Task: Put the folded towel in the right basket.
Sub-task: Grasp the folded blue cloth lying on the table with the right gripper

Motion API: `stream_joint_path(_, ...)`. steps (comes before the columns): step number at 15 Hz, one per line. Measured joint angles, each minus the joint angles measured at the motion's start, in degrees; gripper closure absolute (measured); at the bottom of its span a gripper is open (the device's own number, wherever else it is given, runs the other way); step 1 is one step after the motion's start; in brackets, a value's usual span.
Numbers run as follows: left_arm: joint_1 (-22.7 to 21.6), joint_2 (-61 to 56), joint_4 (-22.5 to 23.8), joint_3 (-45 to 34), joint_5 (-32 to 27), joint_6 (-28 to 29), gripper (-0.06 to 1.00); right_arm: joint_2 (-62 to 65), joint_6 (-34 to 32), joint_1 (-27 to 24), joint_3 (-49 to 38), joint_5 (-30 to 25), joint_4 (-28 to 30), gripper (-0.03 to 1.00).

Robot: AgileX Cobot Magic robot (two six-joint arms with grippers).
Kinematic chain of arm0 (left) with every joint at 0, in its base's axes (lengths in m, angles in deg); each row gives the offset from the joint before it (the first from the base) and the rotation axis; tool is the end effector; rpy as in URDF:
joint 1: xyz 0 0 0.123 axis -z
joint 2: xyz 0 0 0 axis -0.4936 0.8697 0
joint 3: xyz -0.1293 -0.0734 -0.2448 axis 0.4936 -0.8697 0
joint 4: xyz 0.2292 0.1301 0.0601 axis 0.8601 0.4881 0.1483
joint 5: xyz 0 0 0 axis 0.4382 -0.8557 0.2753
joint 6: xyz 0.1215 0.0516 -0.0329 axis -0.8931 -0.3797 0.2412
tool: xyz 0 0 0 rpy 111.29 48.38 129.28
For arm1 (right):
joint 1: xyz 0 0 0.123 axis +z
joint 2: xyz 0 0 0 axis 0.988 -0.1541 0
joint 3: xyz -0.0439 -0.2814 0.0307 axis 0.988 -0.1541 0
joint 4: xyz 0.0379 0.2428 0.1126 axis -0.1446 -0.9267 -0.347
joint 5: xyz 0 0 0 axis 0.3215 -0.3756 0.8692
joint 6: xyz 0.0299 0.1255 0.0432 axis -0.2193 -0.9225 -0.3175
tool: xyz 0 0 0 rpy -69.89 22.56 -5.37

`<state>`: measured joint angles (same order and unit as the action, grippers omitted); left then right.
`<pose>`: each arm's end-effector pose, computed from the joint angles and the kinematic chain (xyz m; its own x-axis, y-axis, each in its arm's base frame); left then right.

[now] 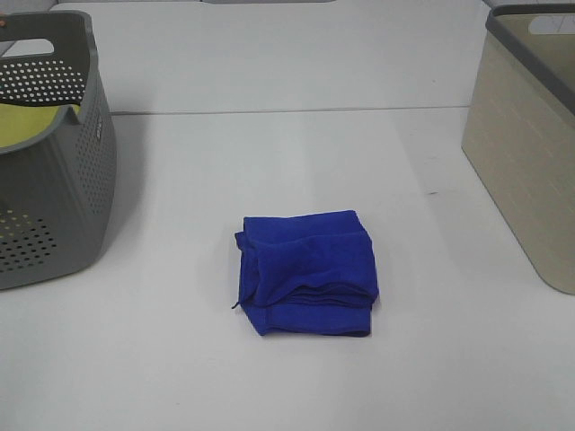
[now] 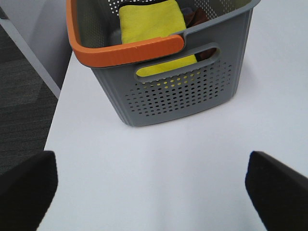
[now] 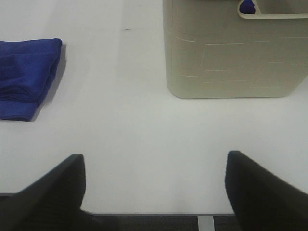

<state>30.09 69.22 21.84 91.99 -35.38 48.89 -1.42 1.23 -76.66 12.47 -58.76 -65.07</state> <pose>0.0586 0.0110 0.2702 -0.4641 0.1799 -0.8673 0.0158 0.9807 0.1949 0.0512 -0.0022 0.2463 -0.5261 -0.0798 -0.8467 -0.0604 0.9966 -0.0563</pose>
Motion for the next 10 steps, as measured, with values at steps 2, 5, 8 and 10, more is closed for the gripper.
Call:
stream_joint_path(2,0.00,0.00,0.00,0.00,0.00,0.00,-0.04,0.00,0.00,0.00,0.00,0.00,0.00,0.19)
stream_joint_path(5,0.00,0.00,0.00,0.00,0.00,0.00,-0.04,0.00,0.00,0.00,0.00,0.00,0.00,0.19)
stream_joint_path(8,0.00,0.00,0.00,0.00,0.00,0.00,-0.04,0.00,0.00,0.00,0.00,0.00,0.00,0.19)
stream_joint_path(10,0.00,0.00,0.00,0.00,0.00,0.00,-0.04,0.00,0.00,0.00,0.00,0.00,0.00,0.19)
